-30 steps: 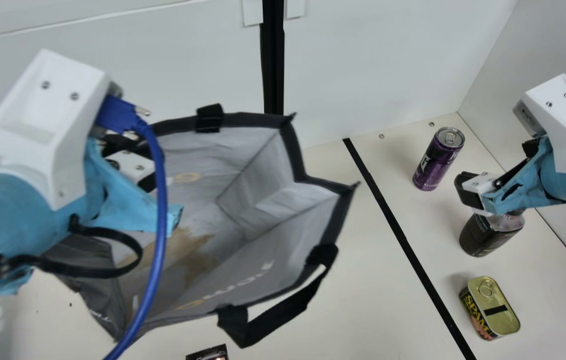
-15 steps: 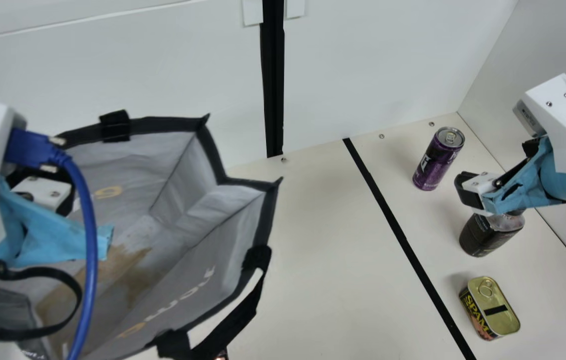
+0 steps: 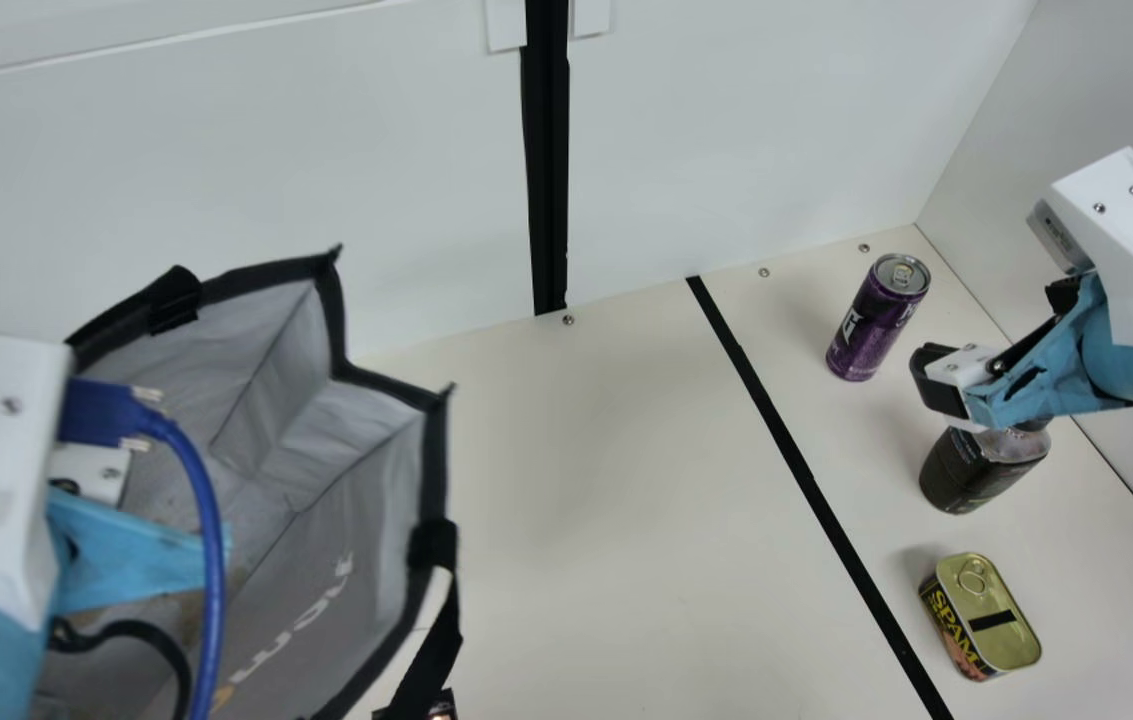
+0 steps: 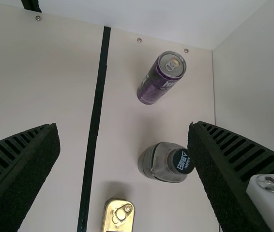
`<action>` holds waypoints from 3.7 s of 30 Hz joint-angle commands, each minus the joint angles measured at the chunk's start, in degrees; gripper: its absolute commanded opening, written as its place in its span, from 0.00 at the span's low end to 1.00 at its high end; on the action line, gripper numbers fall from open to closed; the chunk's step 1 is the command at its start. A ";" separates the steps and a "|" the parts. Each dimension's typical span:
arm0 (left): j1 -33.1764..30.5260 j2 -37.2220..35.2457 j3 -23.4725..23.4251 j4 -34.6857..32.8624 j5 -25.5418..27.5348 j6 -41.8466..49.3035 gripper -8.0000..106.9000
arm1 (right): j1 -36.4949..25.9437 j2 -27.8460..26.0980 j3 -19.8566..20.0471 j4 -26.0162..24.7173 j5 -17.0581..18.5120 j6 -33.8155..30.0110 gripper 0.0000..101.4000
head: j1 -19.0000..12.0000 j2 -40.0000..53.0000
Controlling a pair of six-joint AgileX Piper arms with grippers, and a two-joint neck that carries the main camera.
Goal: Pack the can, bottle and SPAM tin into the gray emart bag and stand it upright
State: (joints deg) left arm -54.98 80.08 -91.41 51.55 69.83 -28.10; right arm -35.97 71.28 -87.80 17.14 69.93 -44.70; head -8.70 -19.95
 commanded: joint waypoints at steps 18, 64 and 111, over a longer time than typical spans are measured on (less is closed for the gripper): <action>-8.81 2.15 4.66 -6.91 0.07 -10.08 0.00 | 0.00 0.00 0.00 0.00 0.00 0.00 0.94 | -1.30 -0.05; 4.76 1.33 15.84 -48.45 -20.35 -1.34 0.00 | 0.00 0.00 0.00 0.00 0.00 0.00 0.94 | -1.30 -0.05; 20.77 4.73 20.12 -78.06 -29.89 17.97 0.00 | 0.00 0.00 0.00 0.00 0.00 0.00 0.94 | -1.30 -0.05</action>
State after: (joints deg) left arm -34.42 84.71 -71.33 -26.40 39.91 -10.26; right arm -35.97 71.28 -87.80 17.14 69.93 -44.70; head -8.70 -19.86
